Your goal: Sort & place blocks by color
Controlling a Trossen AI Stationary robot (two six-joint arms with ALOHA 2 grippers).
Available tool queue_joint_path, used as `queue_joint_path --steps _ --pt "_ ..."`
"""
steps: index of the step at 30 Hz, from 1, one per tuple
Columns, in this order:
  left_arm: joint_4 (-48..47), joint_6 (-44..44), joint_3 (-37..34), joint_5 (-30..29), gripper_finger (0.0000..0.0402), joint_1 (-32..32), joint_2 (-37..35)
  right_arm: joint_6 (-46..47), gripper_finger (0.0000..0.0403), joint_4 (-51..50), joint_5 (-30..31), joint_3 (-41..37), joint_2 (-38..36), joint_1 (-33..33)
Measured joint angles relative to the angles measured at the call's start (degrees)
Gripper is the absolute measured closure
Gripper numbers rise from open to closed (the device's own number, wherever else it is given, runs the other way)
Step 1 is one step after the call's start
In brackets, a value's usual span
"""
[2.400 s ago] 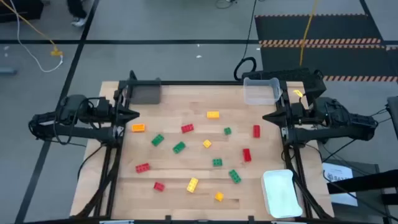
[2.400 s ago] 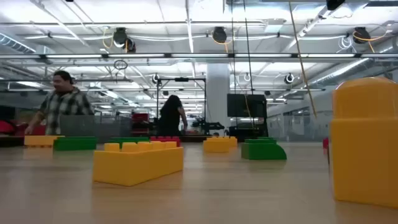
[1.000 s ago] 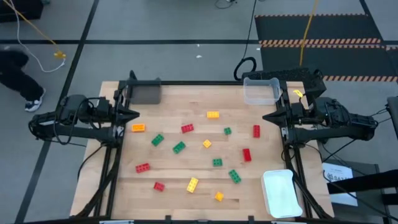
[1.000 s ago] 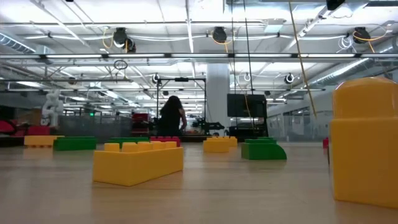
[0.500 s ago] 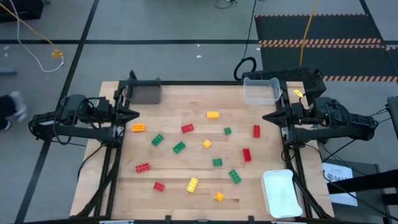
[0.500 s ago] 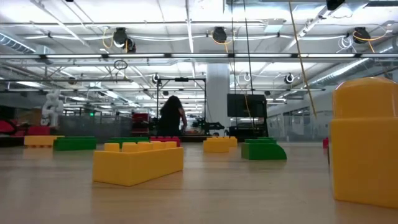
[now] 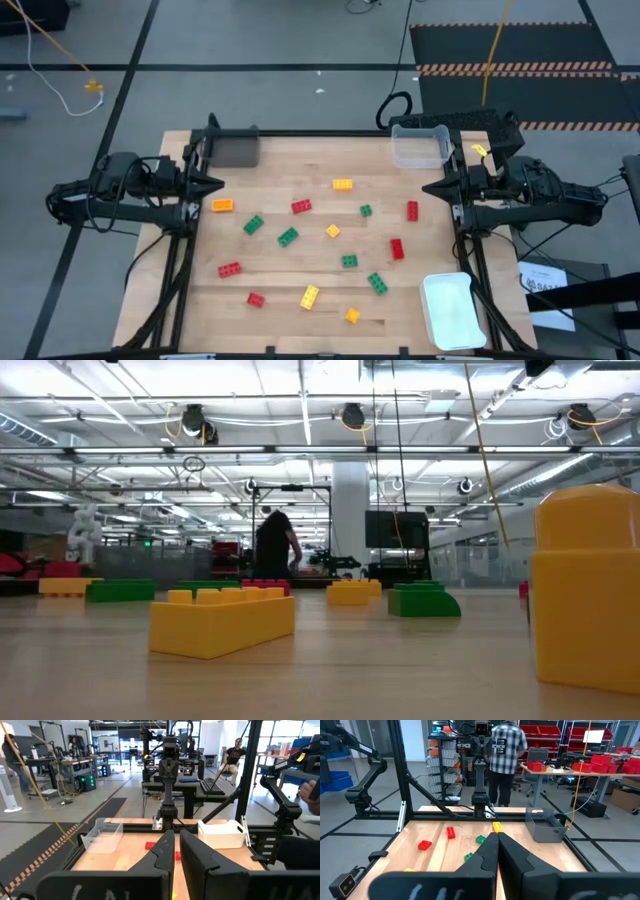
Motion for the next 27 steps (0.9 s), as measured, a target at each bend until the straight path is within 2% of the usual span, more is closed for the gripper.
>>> queue_joint_path --steps 11,19,22,27 --pt "0.0 -0.01 -0.02 0.0 0.0369 0.0 -0.01 0.08 0.0403 0.01 0.0 0.01 -0.01 0.0" --pt "0.11 0.21 0.0 -0.02 0.0369 0.0 -0.01 4.34 0.0403 1.29 0.0 0.02 0.01 0.01" --pt "2.8 2.99 0.0 -0.02 0.0369 0.0 0.1 5.83 0.0403 2.27 0.02 0.0 0.06 0.01" --pt "7.24 2.66 0.0 -0.04 0.0369 0.0 0.37 5.53 0.0403 3.25 0.02 0.0 0.21 0.01"
